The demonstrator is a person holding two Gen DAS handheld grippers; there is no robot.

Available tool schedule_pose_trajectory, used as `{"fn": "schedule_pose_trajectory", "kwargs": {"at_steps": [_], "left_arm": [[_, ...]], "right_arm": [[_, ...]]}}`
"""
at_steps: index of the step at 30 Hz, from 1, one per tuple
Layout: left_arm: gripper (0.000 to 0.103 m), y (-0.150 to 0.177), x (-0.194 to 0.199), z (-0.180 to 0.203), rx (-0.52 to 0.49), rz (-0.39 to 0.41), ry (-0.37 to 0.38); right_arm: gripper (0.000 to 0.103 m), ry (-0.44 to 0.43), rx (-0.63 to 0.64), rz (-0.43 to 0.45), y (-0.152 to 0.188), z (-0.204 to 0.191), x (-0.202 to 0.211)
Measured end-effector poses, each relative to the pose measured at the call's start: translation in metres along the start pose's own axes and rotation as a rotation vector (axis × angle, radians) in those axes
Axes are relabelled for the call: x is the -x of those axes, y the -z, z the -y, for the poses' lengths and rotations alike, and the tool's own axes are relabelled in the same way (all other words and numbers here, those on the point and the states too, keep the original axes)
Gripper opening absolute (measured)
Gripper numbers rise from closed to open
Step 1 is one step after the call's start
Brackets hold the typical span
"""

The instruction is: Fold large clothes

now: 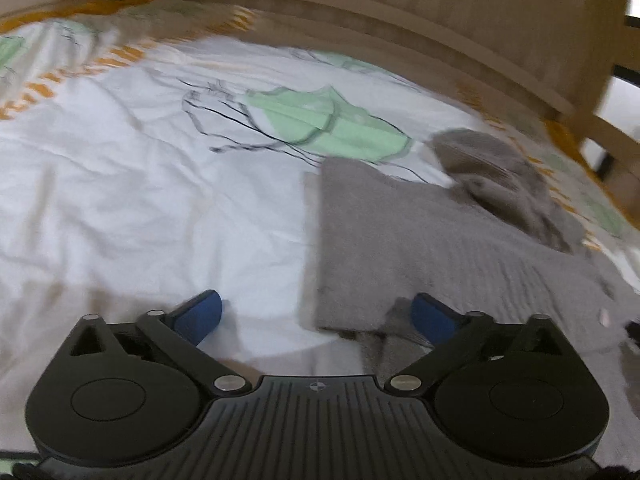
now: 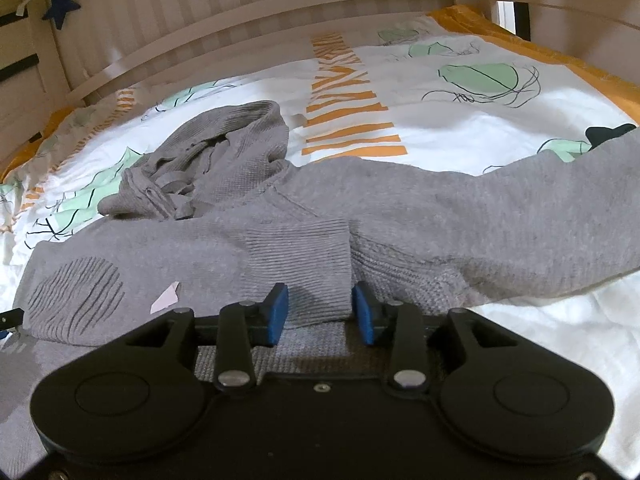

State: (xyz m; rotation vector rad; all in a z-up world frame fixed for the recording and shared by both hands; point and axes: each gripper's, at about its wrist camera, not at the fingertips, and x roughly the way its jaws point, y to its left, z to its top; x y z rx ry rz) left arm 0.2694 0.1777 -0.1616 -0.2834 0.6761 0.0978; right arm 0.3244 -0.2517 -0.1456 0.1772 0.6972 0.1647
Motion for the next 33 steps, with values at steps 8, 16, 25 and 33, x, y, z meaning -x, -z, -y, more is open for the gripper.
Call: {"fn": "schedule_pose_trajectory", "kwargs": {"at_steps": [8,16,25,33], "left_arm": [[0.103,0.002,-0.001,0.006,-0.023,-0.002,-0.021],[0.103,0.002,0.001,0.003,-0.007,0.005,-0.008],[0.103,0.002,0.001,0.003,-0.009,0.004,-0.009],[0.103,0.002,0.000,0.003,-0.009,0.004,-0.010]], "right_arm": [[0.049,0.016,0.034,-0.008,0.001,-0.006,-0.002],[0.050,0.001,0.021,-0.019,0.000,-0.004,-0.003],[0.051,-0.023,-0.007,-0.022,0.001,0.002,-0.004],[0.051,-0.031,-0.021,-0.025,0.001,0.005,-0.006]]}}
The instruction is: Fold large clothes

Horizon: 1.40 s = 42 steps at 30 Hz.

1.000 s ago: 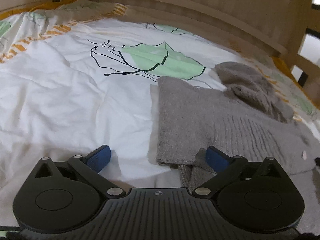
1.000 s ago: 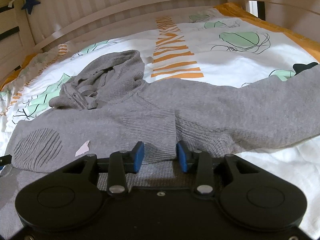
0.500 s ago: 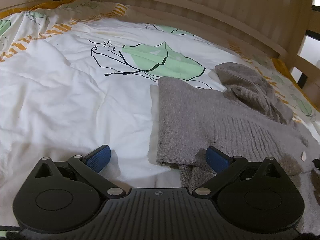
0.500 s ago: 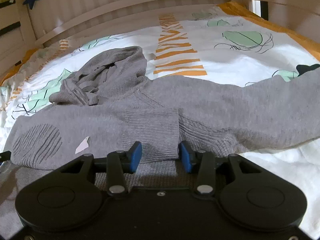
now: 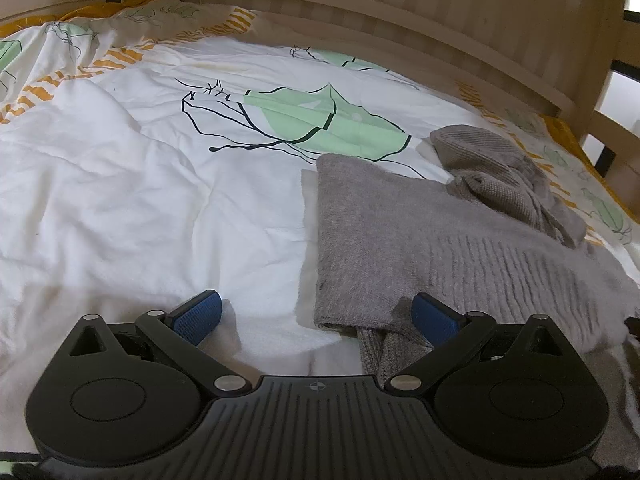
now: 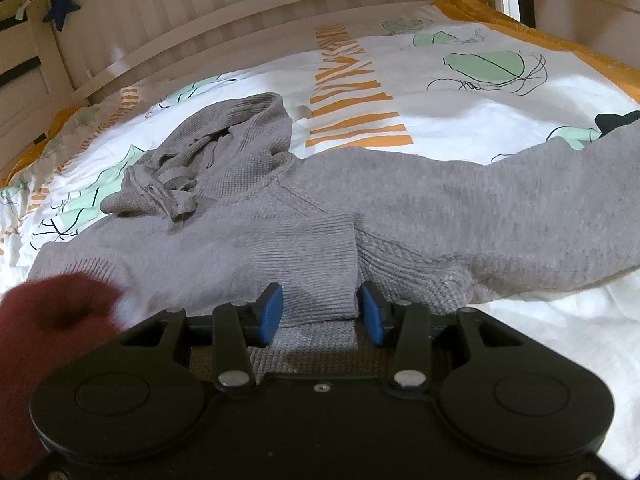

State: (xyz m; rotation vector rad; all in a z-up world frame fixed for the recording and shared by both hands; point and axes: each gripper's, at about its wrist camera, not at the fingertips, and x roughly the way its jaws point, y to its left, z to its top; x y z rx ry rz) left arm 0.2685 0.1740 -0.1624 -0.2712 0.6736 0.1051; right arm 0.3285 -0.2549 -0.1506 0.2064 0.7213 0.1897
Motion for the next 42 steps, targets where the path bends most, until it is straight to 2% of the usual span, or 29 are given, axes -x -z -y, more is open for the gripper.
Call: {"fn": "schedule_pose_trajectory", "kwargs": {"at_steps": [18,25,27,29,31,32,33,37,40,42], "left_arm": [[0.103,0.000,0.000,0.000,0.000,0.001,0.000],[0.103,0.000,0.000,-0.001,0.012,0.008,0.003],[0.103,-0.001,-0.001,0.001,0.011,0.002,-0.004],[0.103,-0.006,0.000,0.003,-0.009,-0.043,-0.003],[0.101,-0.013,0.001,0.003,0.022,-0.080,-0.017],[0.097,-0.017,0.003,0.004,0.026,-0.098,-0.028],[0.089,-0.018,0.007,0.005,0.021,-0.104,-0.039],[0.087,-0.020,0.046,0.017,-0.033,-0.015,-0.095],[0.087,-0.022,0.078,0.030,-0.085,0.046,-0.122],[0.088,-0.025,0.094,0.042,-0.121,0.056,-0.127]], "right_arm": [[0.051,0.008,0.017,0.009,0.001,-0.003,0.001],[0.050,0.016,0.012,-0.023,-0.007,-0.003,0.003],[0.049,0.043,0.012,-0.026,-0.009,-0.004,0.006],[0.049,0.088,0.028,-0.021,-0.012,-0.006,0.011],[0.051,0.102,0.033,-0.022,-0.015,-0.007,0.018],[0.051,0.099,0.034,-0.020,-0.017,-0.007,0.024],[0.054,0.097,0.040,-0.010,-0.019,-0.007,0.030],[0.055,0.091,0.074,0.024,-0.025,-0.008,0.060],[0.055,0.009,0.100,0.028,-0.026,-0.015,0.088],[0.056,-0.047,0.134,0.029,-0.023,-0.024,0.105]]}}
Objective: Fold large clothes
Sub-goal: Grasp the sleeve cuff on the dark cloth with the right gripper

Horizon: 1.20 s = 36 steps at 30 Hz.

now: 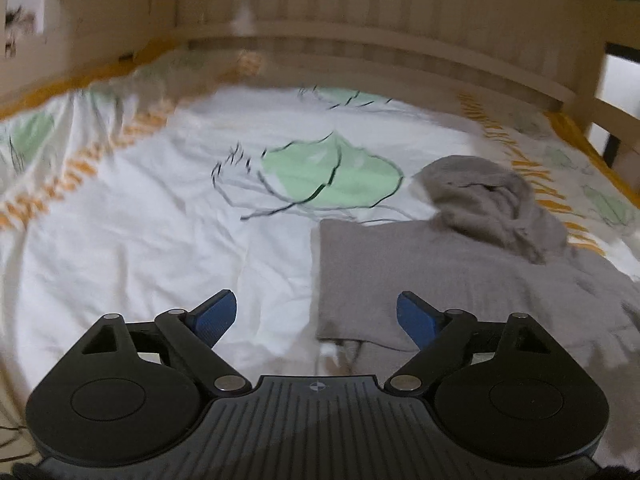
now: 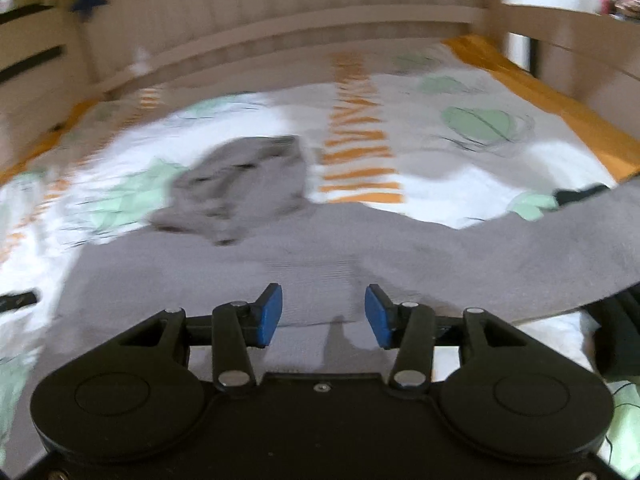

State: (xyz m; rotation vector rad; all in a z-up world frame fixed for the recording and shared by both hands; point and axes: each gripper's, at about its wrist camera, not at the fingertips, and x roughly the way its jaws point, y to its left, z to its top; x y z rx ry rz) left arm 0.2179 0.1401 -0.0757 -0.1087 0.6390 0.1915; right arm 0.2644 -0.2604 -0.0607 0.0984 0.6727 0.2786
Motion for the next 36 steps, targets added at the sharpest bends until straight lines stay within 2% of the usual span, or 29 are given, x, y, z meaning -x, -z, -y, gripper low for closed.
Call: {"fn": "schedule_pose_trajectory", "kwargs": {"at_steps": [3,6,7,9,11,13,20,26,36], "left_arm": [[0.088,-0.004,0.026,0.023,-0.081,0.024,-0.032],[0.088,-0.003,0.054,0.055,-0.163,0.096,-0.123],[0.088,-0.003,0.061,0.065,-0.186,0.116,-0.120],[0.088,-0.006,0.067,0.082,-0.207,0.115,-0.047],[0.088,-0.010,0.069,0.100,-0.210,0.096,0.017],[0.088,-0.012,0.066,0.119,-0.217,0.084,0.058],[0.088,-0.010,0.037,0.168,-0.211,-0.013,0.148],[0.088,0.001,0.011,0.183,-0.191,-0.097,0.132],[0.088,0.016,-0.023,0.166,-0.157,-0.227,0.080]], "right_arm": [[0.058,-0.042,0.019,-0.002,0.004,-0.012,0.020],[0.062,-0.076,-0.019,-0.006,0.010,-0.008,0.038],[0.064,-0.076,-0.036,-0.008,0.011,-0.002,0.043],[0.065,-0.053,-0.069,-0.015,0.012,0.013,0.053],[0.066,-0.009,-0.094,-0.013,0.012,0.034,0.063],[0.071,0.047,-0.102,-0.010,0.012,0.053,0.069],[0.071,0.196,-0.181,0.020,0.002,0.132,0.092],[0.072,0.265,-0.322,0.080,-0.011,0.204,0.095],[0.072,0.380,-0.552,0.145,-0.018,0.309,0.082]]}}
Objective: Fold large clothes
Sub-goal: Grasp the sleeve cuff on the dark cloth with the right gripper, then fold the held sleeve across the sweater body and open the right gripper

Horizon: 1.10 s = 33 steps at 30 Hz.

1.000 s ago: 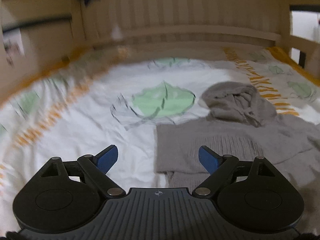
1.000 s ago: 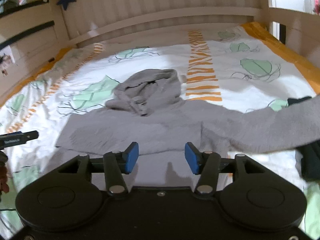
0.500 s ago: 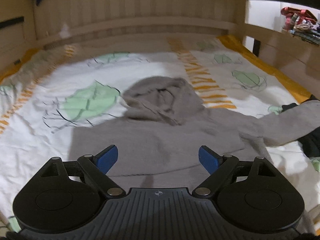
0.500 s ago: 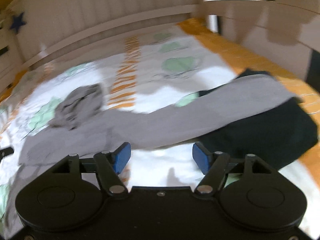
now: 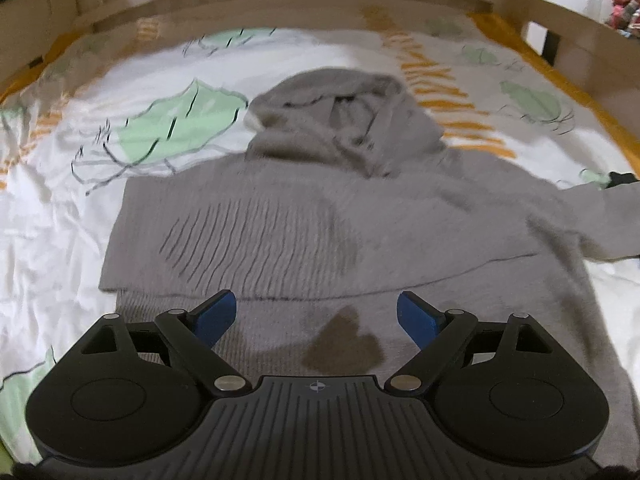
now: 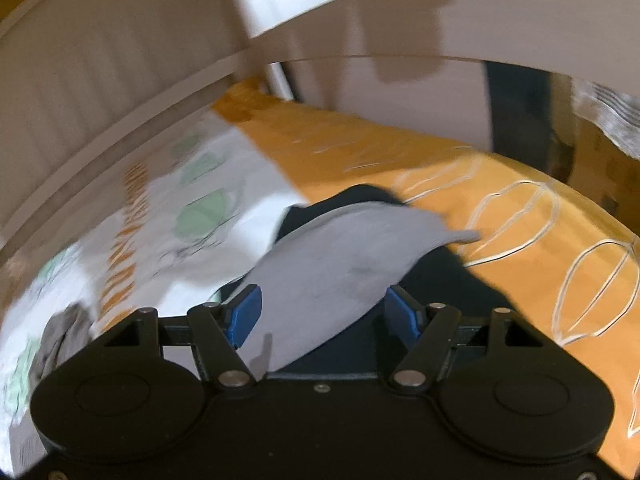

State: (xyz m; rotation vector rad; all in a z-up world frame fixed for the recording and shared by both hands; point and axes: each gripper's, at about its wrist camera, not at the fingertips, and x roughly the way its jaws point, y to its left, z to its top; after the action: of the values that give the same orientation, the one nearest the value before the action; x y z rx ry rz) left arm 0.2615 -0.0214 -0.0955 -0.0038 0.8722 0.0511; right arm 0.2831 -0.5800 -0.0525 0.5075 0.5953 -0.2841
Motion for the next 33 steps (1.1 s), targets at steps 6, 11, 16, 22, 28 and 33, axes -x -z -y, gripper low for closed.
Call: {"fn": "schedule_pose_trajectory", "kwargs": {"at_steps": [6,11,16,22,28,33], "left_arm": [[0.088,-0.001,-0.016,-0.008,0.040,-0.056,0.010],[0.088,0.001,-0.019,-0.007,0.019,-0.067,0.021],[0.088,0.002,-0.021,-0.012,0.019,-0.077,0.036],[0.088,0.002,-0.020,-0.023,0.032,-0.077,0.038],[0.088,0.004,-0.020,-0.043,0.051,-0.077,0.035],[0.088,0.007,-0.018,-0.062,0.075,-0.078,0.031]], "right_arm": [[0.062,-0.012,-0.116,0.035,-0.007,0.027,-0.017],[0.012,0.049,-0.140,0.050,-0.010,0.034,-0.023],[0.011,0.038,-0.100,0.102,-0.016,0.021,-0.010],[0.006,-0.048,0.062,0.162,-0.022,-0.037,0.020],[0.006,-0.245,0.253,0.174,-0.008,-0.134,0.044],[0.008,-0.381,0.320,0.110,0.020,-0.198,0.043]]}}
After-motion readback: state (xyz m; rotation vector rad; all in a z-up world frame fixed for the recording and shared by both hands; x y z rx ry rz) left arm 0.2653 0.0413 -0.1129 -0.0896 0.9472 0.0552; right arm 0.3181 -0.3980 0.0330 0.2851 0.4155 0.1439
